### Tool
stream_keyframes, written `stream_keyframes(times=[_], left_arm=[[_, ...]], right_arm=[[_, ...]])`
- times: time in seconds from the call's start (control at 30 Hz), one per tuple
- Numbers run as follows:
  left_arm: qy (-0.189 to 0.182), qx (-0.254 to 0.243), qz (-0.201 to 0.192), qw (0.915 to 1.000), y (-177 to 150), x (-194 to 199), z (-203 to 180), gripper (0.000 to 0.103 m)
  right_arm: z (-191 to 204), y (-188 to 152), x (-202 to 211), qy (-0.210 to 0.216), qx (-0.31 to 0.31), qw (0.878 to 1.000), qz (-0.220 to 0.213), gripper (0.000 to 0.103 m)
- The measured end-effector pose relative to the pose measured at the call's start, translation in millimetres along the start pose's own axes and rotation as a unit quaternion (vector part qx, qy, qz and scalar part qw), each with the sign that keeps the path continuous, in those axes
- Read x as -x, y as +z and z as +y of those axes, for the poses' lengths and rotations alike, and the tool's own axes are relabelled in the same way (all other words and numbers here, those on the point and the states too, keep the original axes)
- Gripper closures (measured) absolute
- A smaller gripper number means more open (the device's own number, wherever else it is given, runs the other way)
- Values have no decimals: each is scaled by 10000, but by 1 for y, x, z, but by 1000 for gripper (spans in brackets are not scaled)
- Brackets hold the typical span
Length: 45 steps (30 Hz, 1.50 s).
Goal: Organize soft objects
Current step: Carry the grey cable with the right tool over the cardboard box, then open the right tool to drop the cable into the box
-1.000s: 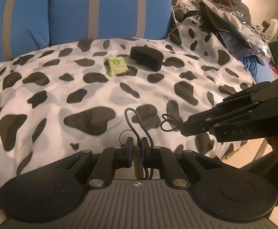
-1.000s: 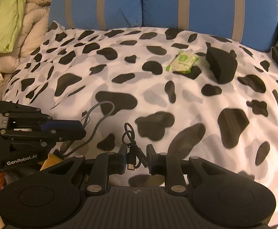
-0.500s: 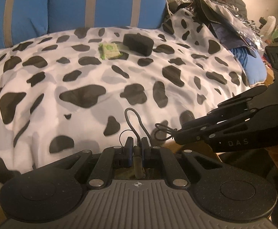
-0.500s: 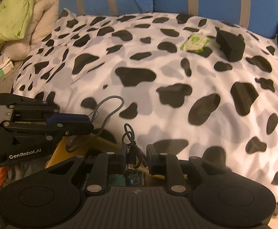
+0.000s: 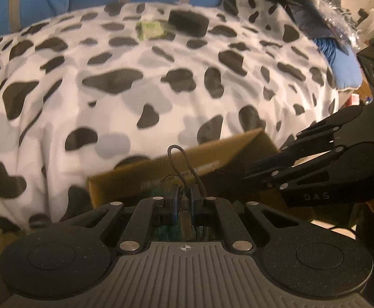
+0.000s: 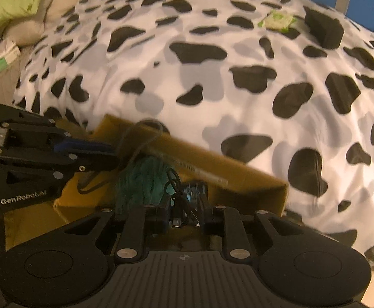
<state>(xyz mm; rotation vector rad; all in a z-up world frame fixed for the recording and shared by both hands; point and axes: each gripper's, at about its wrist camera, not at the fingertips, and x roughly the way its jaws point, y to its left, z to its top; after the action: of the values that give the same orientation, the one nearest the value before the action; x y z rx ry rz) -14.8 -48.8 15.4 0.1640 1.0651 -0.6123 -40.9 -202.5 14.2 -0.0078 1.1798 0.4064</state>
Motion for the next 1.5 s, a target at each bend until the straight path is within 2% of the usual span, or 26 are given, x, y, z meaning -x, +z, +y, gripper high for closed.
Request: stream_keyframes(times=[0.3, 0.6, 0.63, 0.67, 0.7, 0.73, 0.77, 0.8, 0.83, 0.93, 1.23, 1.5], left_arm=[[123, 40, 606, 9981, -12, -13, 1, 94], [260, 29, 674, 9974, -13, -16, -1, 94], [332, 25, 685, 9971, -12, -18, -1, 92], [398, 28, 711, 9967, -12, -19, -1, 91], [442, 44, 733, 9963, -12, -21, -1, 77], [488, 75, 731, 9961, -11, -22, 0, 55], [535, 102, 702, 9960, -11, -22, 1, 48], [589, 126, 657, 9960, -11, -21, 2, 37], [622, 148, 622, 9960, -11, -20, 2, 32], [693, 257, 613, 9954, -10, -21, 6, 30], [702, 331, 580, 9953, -9, -20, 7, 30], [691, 503, 313, 9959, -3, -15, 10, 30]], right_arm=[[12, -10, -11, -29, 158, 9990, 409, 79], [10, -11, -12, -49, 113, 9989, 442, 78], [10, -11, -12, -80, 119, 9989, 440, 73], [9, -11, -13, -121, 109, 9989, 448, 56], [8, -10, -14, -160, 92, 9988, 452, 45], [7, -10, -14, -211, 73, 9988, 436, 27], [7, -9, -13, -285, 62, 9987, 407, 14], [6, -9, -13, -340, 67, 9987, 380, 9], [6, -9, -13, -381, 68, 9986, 357, 5], [5, -8, -14, -398, 46, 9984, 390, 0], [5, -6, -16, -444, 42, 9982, 402, 0], [0, -2, -13, -526, -96, 9983, 235, 0]])
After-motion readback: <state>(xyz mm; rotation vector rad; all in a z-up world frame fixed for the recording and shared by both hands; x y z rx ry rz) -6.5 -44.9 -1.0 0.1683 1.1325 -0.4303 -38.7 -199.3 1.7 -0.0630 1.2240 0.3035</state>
